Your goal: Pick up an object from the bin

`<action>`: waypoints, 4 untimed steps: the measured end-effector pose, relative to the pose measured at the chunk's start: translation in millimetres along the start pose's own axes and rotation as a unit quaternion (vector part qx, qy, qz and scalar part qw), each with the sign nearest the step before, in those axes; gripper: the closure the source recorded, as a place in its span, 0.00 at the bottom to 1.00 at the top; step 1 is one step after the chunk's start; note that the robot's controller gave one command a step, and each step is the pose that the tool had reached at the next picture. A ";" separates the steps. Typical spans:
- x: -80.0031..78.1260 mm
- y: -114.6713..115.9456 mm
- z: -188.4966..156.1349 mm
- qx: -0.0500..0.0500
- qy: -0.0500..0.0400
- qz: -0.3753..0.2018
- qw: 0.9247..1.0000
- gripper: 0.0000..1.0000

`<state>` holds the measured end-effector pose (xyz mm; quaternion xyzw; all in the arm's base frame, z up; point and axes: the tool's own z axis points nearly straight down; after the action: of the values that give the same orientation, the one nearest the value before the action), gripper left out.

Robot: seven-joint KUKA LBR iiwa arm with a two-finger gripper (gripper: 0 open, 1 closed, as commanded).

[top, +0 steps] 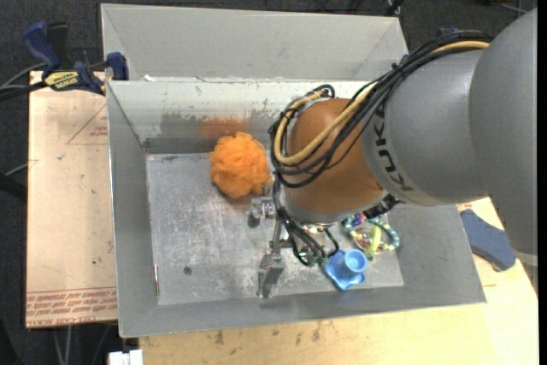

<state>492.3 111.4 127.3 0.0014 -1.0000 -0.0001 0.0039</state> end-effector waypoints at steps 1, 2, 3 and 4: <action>-2.1 -0.4 -3.6 0.000 -0.004 0.001 1.000 0.00; -28.6 11.2 -35.3 0.000 -0.002 -0.022 1.000 0.00; -55.1 2.5 -51.9 -0.002 -0.008 -0.016 1.000 0.00; -88.6 -18.5 -53.0 0.000 -0.005 -0.010 1.000 0.00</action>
Offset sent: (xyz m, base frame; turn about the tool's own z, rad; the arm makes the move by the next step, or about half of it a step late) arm 0.0540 0.0227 0.0660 -0.0884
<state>581.4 93.2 179.6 0.0114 -0.9999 -0.0006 -0.0011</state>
